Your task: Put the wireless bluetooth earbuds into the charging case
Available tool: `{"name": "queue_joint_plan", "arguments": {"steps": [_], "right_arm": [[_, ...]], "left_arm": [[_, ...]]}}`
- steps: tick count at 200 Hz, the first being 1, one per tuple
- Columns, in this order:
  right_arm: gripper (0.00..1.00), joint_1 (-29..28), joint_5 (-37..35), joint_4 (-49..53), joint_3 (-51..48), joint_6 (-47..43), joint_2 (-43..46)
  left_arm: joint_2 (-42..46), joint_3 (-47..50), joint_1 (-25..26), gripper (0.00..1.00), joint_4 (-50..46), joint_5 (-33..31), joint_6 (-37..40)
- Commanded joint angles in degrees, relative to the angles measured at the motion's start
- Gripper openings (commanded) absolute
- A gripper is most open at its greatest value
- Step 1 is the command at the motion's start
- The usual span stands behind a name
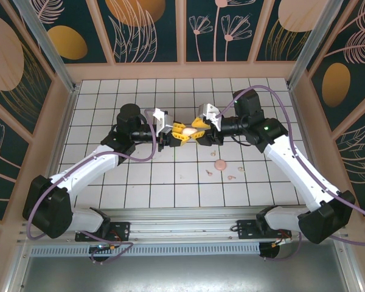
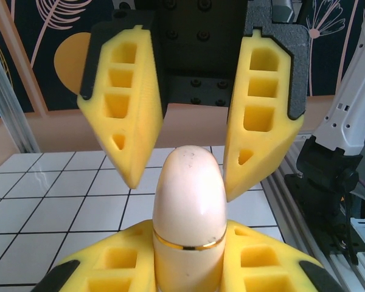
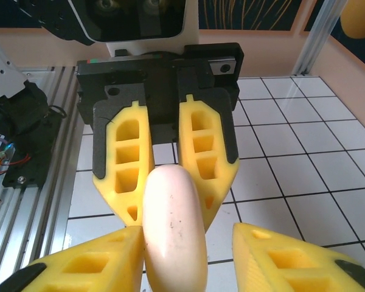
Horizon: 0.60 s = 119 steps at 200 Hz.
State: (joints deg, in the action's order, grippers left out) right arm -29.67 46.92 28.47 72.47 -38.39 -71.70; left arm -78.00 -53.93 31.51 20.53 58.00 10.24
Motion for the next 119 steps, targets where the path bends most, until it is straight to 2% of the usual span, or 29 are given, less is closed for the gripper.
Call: {"name": "queue_joint_plan", "arguments": {"steps": [1, 119], "right_arm": [[0.44, 0.45, -3.09, -2.74, -0.51, 1.12, 1.64], [0.46, 2.99, -1.12, -7.19, -2.15, 4.23, 3.25]], "left_arm": [[0.99, -1.35, 0.10, 0.15, 0.73, 1.24, 0.24], [1.16, -1.18, 0.13, 0.14, -0.34, 1.28, 1.32]]}}
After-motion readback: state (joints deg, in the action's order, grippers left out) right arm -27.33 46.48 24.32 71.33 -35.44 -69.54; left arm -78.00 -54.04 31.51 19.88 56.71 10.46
